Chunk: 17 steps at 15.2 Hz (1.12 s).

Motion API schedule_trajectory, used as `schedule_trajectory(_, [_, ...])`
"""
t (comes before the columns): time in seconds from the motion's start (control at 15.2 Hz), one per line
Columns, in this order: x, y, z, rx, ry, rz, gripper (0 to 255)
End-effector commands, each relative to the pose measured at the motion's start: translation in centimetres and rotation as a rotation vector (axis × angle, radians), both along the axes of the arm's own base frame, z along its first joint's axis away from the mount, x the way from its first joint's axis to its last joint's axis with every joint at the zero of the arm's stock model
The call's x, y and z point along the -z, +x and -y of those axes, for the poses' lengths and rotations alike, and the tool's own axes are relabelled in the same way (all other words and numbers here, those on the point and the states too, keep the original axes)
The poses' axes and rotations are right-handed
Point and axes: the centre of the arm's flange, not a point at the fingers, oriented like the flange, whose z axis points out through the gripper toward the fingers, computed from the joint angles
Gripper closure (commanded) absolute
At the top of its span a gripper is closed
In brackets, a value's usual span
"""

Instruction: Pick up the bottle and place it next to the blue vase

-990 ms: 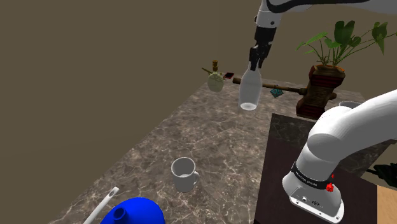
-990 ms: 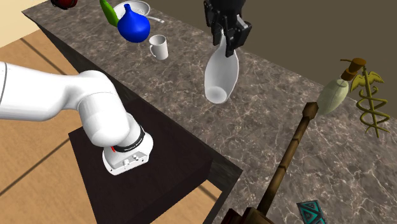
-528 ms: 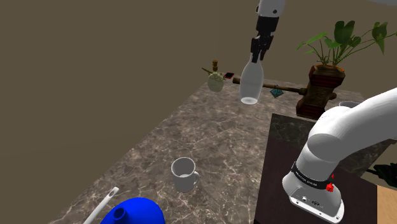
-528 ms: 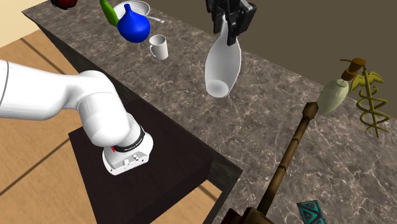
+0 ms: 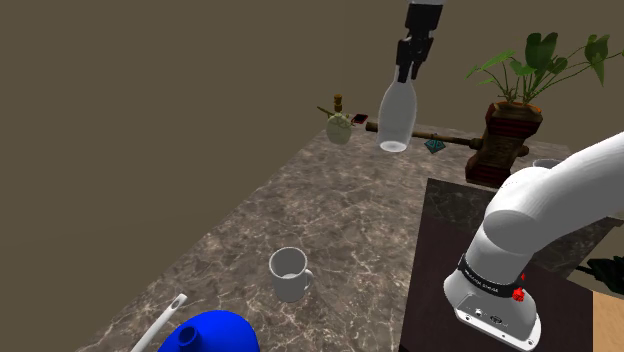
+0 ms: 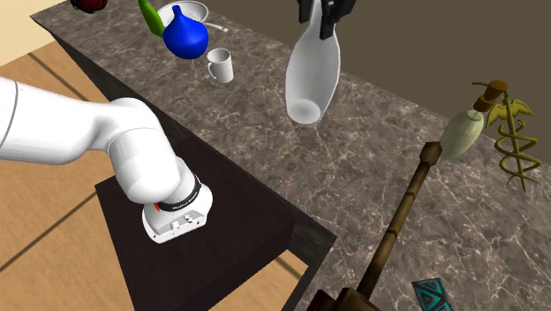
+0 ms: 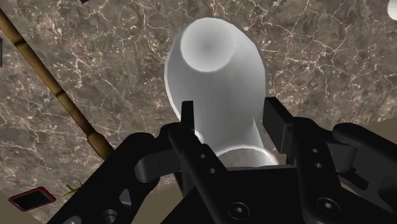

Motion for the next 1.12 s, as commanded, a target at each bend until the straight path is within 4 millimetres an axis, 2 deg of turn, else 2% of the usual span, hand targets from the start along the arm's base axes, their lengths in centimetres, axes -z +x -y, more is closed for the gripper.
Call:
schedule_trajectory(0.0, [-1.1, -0.2, 0.1, 0.0, 0.0, 0.0, 255])
schedule_trajectory(1.06, [-9.6, -0.2, 0.1, 0.0, 0.0, 0.0, 255])
